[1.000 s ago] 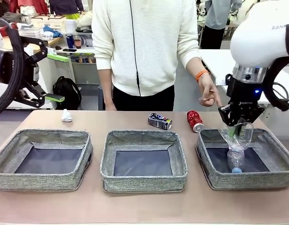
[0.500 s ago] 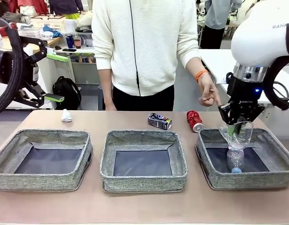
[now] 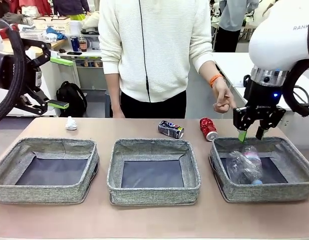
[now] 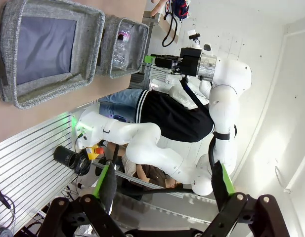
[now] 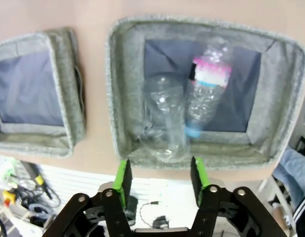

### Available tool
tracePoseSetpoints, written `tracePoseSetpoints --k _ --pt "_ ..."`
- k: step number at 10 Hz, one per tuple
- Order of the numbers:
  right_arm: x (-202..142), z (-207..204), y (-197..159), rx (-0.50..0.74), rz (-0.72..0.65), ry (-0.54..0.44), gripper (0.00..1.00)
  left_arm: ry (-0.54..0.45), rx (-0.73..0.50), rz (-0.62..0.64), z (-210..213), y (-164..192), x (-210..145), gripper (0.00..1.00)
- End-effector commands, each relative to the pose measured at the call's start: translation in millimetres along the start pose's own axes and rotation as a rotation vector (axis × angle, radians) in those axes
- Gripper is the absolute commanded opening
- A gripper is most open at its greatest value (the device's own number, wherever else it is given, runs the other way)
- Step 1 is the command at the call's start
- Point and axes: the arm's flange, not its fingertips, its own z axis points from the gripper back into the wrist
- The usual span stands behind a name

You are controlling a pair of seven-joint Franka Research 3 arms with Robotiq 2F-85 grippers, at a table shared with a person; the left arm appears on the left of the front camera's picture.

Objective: Sort the waste into the appropriate baskets.
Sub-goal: Place the picked waste into the Fabric basket indicated by the person.

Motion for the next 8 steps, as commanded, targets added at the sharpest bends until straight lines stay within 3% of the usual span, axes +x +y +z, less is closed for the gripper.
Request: tracePoseSetpoints --k 1,2,5,6,8 --pt "-3 -3 -2 0.024 -0.041 -0.031 0.96 0.003 -0.022 0.011 -1 -3 -1 1.00" --pt "-3 -3 -1 0.023 -0.038 -0.030 1.00 0.003 -0.022 0.011 -1 -3 -1 1.00" --pt "-1 -2 1 0.040 -0.033 -0.026 1.00 0.003 -0.022 0.011 -1 -3 -1 1.00" --pt "-1 9 7 0.228 -0.013 -0.068 1.00 0.003 -0.022 0.011 -1 -3 -1 1.00" --pt "3 43 14 0.875 0.042 -0.090 1.00 0.003 -0.022 0.011 -1 -3 -1 1.00"
